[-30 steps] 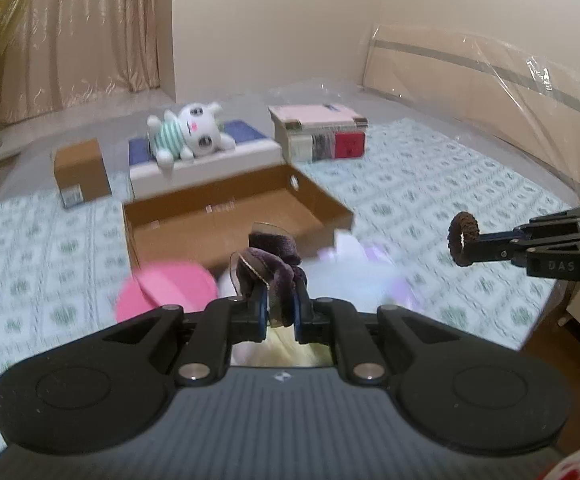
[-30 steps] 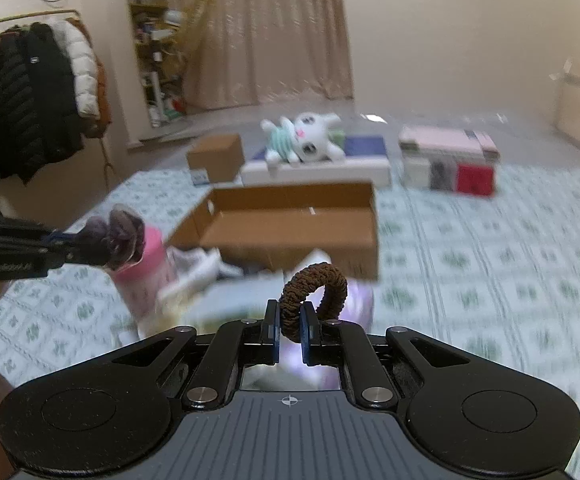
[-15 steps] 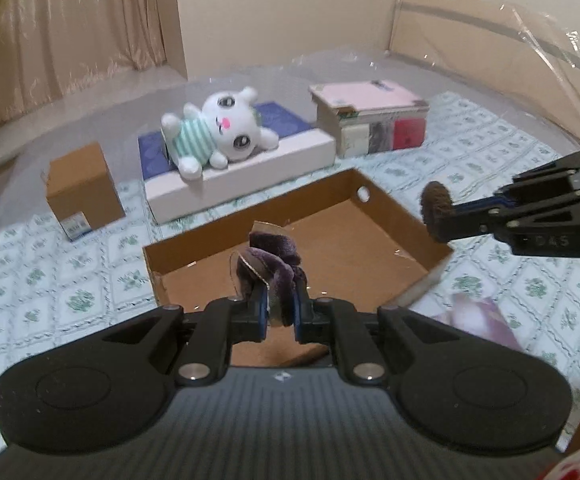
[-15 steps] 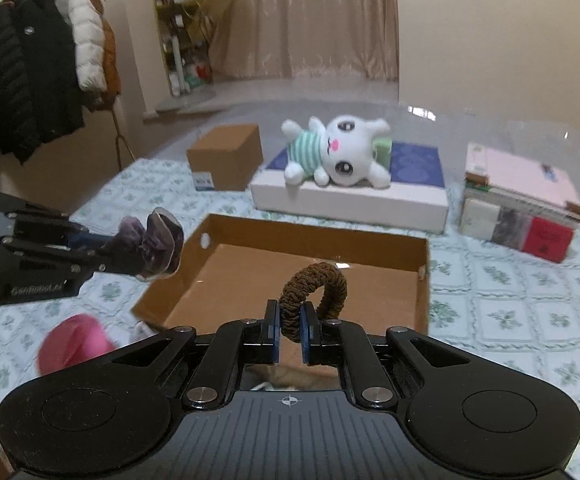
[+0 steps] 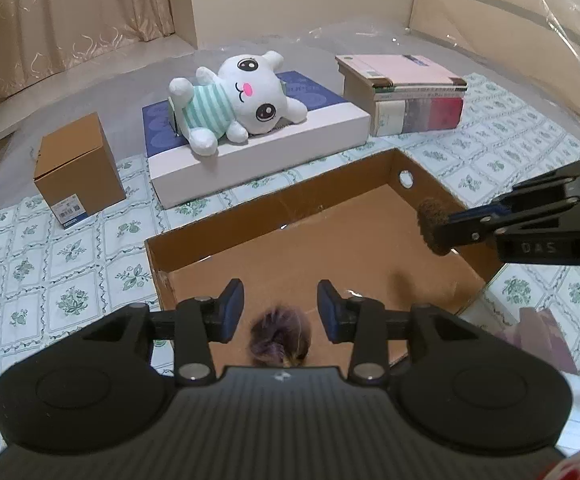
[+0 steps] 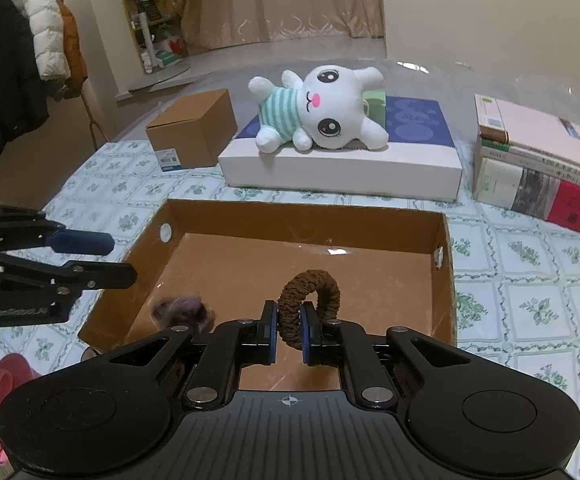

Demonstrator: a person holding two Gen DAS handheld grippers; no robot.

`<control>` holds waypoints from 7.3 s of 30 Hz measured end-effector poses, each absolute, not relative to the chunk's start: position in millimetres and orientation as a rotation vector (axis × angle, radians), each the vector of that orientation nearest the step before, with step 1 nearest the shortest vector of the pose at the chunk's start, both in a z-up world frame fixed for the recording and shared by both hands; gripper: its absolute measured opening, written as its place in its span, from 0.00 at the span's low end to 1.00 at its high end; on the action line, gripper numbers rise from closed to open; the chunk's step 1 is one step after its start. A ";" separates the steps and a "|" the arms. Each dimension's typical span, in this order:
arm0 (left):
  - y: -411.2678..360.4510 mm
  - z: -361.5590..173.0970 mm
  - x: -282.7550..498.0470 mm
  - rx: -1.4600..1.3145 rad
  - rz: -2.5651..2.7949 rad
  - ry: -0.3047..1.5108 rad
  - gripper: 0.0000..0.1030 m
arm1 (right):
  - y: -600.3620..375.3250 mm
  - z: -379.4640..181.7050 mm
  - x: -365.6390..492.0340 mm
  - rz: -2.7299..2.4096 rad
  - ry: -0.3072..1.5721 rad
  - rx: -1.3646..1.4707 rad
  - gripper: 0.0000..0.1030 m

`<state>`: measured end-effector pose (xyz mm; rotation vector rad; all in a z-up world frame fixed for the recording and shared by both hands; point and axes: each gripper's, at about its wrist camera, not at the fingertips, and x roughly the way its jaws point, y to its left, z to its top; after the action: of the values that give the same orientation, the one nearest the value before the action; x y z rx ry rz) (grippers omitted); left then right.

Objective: Organize soft objects
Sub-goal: 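Carry both scrunchies into the cardboard box and open both grippers, then move both tools back toward the pile beside the pink tumbler, then grasp the green cloth with the right gripper while the left grasps the white mesh bag, then carry the green cloth and mesh bag into the cardboard box and release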

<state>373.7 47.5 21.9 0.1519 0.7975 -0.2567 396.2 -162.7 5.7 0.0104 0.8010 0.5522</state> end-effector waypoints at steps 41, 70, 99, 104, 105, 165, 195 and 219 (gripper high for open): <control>61.3 27.1 35.2 -0.186 -0.004 0.653 0.43 | -253.1 29.7 59.1 0.498 0.602 0.241 0.74; 67.8 -24.3 42.0 -0.171 0.008 0.780 0.50 | -188.8 -41.2 61.4 0.605 0.764 0.055 0.74; 62.4 -62.7 76.6 -0.188 -0.049 0.875 0.51 | -173.3 -92.7 125.1 0.600 0.917 0.127 0.09; 52.7 -64.9 76.3 -0.163 -0.075 0.887 0.61 | -187.9 -82.6 115.0 0.537 0.873 0.114 0.07; 49.7 -64.7 76.1 -0.156 -0.086 0.886 0.63 | -192.1 -80.5 113.1 0.523 0.866 0.117 0.07; 31.2 -42.9 36.8 -0.120 -0.207 0.858 0.02 | -195.6 -37.3 61.2 0.515 0.776 0.079 0.07; 24.5 45.6 61.0 -0.137 -0.245 0.692 0.02 | -234.4 35.4 53.6 0.465 0.615 0.068 0.07; 54.8 107.4 315.2 -0.033 -0.247 0.733 0.02 | -224.9 59.8 298.9 0.552 0.665 0.064 0.07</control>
<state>315.2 54.8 107.4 -0.0326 0.7332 -0.2469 298.9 -224.9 59.8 0.0642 0.6652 0.5525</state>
